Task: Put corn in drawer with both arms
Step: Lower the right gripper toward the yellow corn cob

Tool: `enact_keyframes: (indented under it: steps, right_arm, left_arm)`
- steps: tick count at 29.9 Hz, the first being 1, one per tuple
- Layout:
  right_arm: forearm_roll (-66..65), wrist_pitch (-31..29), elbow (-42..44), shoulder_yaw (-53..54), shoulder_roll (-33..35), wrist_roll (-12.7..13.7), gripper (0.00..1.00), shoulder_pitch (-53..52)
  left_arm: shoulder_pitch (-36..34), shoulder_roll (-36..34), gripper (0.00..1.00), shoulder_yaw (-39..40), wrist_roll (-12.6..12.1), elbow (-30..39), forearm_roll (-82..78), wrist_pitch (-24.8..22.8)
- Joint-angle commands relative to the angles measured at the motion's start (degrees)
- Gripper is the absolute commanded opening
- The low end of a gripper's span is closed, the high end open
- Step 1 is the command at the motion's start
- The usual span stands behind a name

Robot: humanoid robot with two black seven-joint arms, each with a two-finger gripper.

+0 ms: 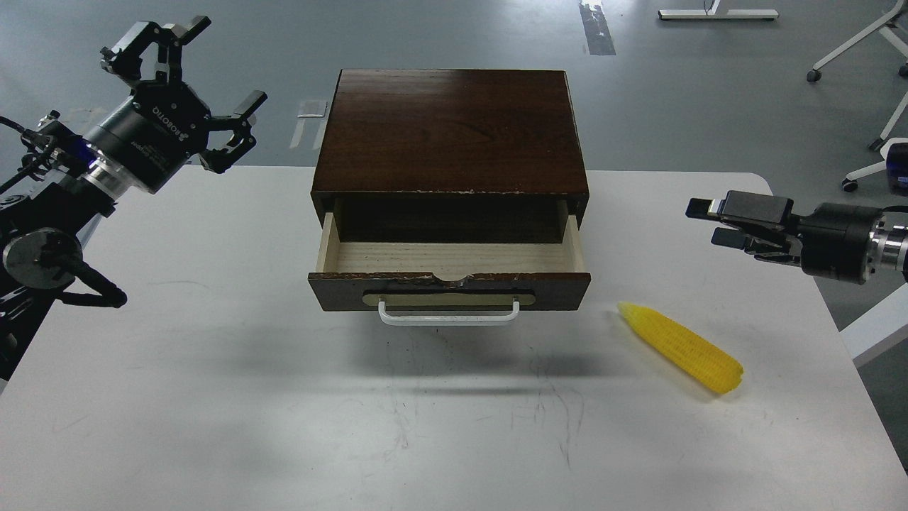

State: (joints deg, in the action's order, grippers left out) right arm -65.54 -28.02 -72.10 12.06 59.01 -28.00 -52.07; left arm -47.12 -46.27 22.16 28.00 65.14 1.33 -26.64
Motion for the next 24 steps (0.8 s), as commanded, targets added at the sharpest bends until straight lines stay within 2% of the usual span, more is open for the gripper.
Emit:
enact_keyframes:
  steps: [1,4,24]
  right_arm:
    - [-17.1,0.0,-1.6,-0.9,0.4,0.0,1.0,0.4]
    - [-22.1,0.0,-1.5,-2.0,0.4,0.0,1.0,0.5]
    - [-23.1,0.0,-0.5,-4.3,0.2,0.0,1.0,0.0]
  left_arm:
    - [0.0,0.1,0.98,0.1,0.0,0.3,0.0,-0.1]
    - [0.0,0.1,0.98,0.2,0.0,0.3,0.0,-0.1]
    - [0.4,2.8,0.98,2.4,0.0,0.4,-0.1,0.2]
